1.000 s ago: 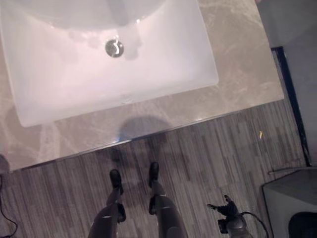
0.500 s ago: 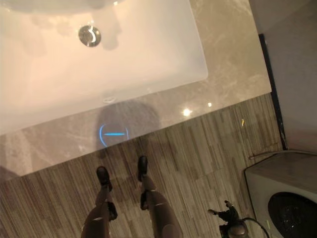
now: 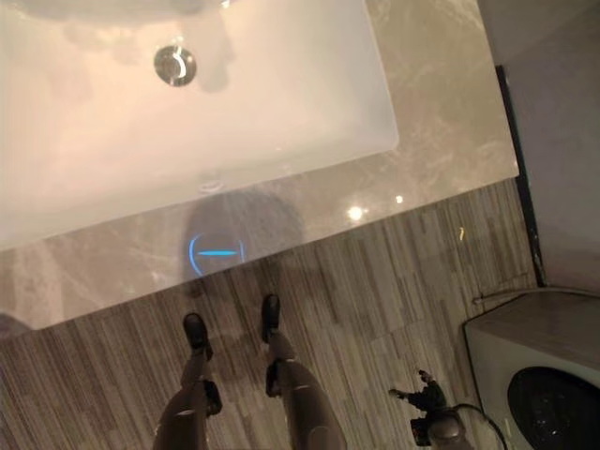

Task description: Put brush and paste in cup on sink, flatten towel.

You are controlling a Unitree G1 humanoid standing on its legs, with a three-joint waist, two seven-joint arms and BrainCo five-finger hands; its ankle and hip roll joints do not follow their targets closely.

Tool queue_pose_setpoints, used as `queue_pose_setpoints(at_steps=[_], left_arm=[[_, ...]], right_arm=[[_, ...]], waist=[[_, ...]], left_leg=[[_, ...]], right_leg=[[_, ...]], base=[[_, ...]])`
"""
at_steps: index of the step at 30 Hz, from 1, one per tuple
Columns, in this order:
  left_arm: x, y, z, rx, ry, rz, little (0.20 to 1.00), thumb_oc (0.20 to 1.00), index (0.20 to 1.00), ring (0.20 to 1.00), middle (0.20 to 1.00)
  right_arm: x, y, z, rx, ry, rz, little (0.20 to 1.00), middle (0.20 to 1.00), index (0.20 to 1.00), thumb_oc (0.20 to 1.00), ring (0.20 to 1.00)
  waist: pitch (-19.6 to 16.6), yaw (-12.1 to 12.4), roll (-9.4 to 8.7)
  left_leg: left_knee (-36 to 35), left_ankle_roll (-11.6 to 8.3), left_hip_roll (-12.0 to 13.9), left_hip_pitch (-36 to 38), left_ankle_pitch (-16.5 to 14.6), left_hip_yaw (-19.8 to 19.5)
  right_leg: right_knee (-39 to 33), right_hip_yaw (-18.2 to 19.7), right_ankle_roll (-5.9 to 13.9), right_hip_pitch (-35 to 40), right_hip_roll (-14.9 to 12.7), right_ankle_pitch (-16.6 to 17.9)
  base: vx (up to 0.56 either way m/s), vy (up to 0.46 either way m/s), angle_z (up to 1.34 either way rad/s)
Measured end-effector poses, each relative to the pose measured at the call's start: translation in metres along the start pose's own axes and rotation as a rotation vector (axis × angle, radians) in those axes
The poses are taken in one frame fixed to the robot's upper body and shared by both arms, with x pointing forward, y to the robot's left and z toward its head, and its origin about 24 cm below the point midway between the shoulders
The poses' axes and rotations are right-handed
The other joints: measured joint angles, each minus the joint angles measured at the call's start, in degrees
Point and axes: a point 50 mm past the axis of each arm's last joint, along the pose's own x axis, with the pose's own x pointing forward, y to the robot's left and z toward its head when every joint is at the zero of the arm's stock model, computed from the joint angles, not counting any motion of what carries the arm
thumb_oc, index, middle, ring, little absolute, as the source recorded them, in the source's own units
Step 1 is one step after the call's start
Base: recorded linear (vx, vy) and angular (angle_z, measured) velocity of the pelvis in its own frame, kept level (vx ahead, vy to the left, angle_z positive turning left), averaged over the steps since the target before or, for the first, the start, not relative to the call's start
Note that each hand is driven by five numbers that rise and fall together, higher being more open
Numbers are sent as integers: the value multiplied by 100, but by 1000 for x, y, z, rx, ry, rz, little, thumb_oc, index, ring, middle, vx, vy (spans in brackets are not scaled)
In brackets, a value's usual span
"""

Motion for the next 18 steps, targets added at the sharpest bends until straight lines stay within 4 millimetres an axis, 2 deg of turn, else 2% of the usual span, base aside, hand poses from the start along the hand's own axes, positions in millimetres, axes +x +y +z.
queue_pose_setpoints(at_steps=[4, 9, 14, 17, 18], left_arm=[[-3, -8, -4, -7, 5, -46, 200, 200, 200, 200, 200], [-11, -28, -16, -30, 31, -124, 200, 200, 200, 200, 200], [-27, -44, -28, -48, 39, -235, 200, 200, 200, 200, 200], [-42, -49, -40, -82, 54, -266, 200, 200, 200, 200, 200], [-54, -48, -48, -77, 68, -291, 200, 200, 200, 200, 200]], right_arm=[[0, -3, 0, -5, -1, -5, 1000, 1000, 1000, 1000, 1000], [0, -5, -1, -9, 2, -9, 1000, 1000, 1000, 1000, 1000], [0, -9, -1, -17, 4, -14, 1000, 1000, 1000, 1000, 1000], [1, -12, 0, -21, 1, -20, 1000, 1000, 1000, 1000, 1000], [2, -13, 2, -19, -1, -25, 1000, 1000, 1000, 1000, 1000]], waist=[[-5, 15, 11], [-54, 41, 106], [-126, 70, 248], [-122, 145, 330], [-114, 205, 378]], left_leg=[[34, 0, -18, 0, 0, -14], [55, 9, -62, -1, 6, -33], [63, 19, -84, 4, 13, -28], [63, 19, -74, 118, 13, -17], [54, 18, -64, 232, 12, -18]], right_leg=[[0, -10, -8, 21, -25, 6], [0, -18, -18, 41, -72, 13], [0, -19, -24, 48, -92, 17], [0, -16, -24, 150, -87, 17], [1, -24, -23, 254, -84, 16]], base=[[-47, 7, 3], [-46, 3, 3], [-49, -6, 0], [-28, -44, -3], [0, -54, -6]])
